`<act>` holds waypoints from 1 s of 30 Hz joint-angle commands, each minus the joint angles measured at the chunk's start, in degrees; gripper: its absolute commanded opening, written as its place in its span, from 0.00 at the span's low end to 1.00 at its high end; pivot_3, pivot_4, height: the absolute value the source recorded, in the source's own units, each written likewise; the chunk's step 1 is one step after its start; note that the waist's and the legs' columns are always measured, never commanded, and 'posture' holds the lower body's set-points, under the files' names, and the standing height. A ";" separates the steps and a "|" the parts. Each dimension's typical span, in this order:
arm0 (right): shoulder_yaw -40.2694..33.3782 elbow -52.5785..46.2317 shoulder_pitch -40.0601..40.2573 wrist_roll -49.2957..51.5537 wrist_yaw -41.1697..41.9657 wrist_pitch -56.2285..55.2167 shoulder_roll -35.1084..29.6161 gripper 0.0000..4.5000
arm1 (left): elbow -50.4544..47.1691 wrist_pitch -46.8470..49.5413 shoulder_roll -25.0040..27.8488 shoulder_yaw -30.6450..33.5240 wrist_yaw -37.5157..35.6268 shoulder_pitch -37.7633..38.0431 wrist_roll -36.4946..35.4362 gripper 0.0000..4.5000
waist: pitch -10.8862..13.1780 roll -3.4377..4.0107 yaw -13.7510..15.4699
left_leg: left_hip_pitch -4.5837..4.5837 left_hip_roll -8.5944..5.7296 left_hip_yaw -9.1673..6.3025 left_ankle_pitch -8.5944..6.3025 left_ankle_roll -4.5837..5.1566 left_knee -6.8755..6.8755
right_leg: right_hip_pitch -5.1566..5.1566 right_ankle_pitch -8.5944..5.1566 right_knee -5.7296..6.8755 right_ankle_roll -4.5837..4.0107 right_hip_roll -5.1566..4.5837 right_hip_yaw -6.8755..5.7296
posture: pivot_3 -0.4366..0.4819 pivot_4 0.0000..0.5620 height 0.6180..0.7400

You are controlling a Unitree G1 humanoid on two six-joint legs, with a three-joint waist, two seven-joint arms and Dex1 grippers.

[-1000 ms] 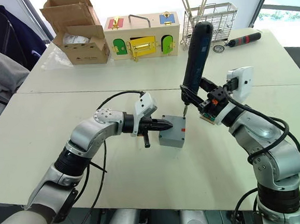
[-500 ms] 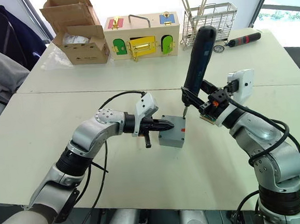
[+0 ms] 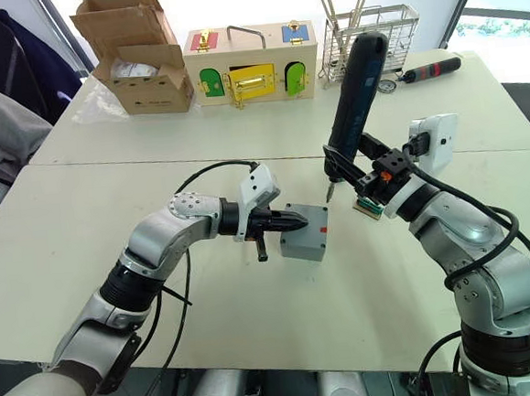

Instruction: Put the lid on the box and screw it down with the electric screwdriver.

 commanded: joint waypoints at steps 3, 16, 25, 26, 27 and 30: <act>-0.48 -3.10 -0.08 1.27 -0.01 -1.41 -0.22 0.41 | 0.17 -0.11 -0.12 -0.03 -0.11 0.40 0.49 0.00 | 0.00 0.00 -0.03 | 0.00 0.00 0.00 0.00 0.00 0.00 | 0.00 0.00 0.00 0.00 0.00 0.00 | 0.48 0.27 1.00; 1.61 -2.90 2.23 0.54 -0.14 -2.15 0.55 0.41 | -0.37 0.14 -0.05 0.22 0.46 0.85 0.52 0.00 | 0.00 0.00 -0.08 | 0.00 0.02 0.00 0.00 0.00 0.00 | 0.01 0.00 -0.01 0.00 0.02 0.00 | 0.48 0.27 1.00; -0.53 -2.51 -1.98 0.70 -2.41 -3.15 0.40 0.41 | -0.35 -0.08 -0.12 0.13 0.49 0.97 0.54 0.00 | 0.00 0.00 -0.05 | 0.01 0.02 -0.01 0.00 0.00 0.00 | 0.01 0.00 -0.02 0.00 0.03 0.00 | 0.48 0.27 1.00; -0.71 -2.69 -2.56 1.03 -2.63 -2.90 0.31 0.41 | -0.25 -0.17 -0.18 0.10 0.47 0.94 0.57 0.00 | 0.00 0.00 -0.05 | 0.01 0.02 -0.01 0.00 0.00 0.00 | 0.01 0.00 -0.02 0.00 0.03 0.00 | 0.48 0.27 1.00; -0.86 -2.86 -3.06 1.45 -2.85 -2.55 0.23 0.41 | -0.15 -0.23 -0.24 0.08 0.46 0.90 0.58 0.00 | 0.00 0.00 -0.04 | 0.01 0.02 -0.01 0.00 0.00 0.00 | 0.01 0.00 -0.02 0.00 0.03 0.00 | 0.48 0.27 1.00; -0.84 -3.32 -3.79 2.44 -2.92 -1.80 -0.08 0.41 | 0.01 -0.39 -0.33 -0.02 0.41 0.86 0.66 0.00 | 0.00 0.00 -0.05 | 0.01 0.02 -0.01 0.00 0.00 0.00 | 0.02 0.00 -0.03 0.00 0.02 0.00 | 0.48 0.27 1.00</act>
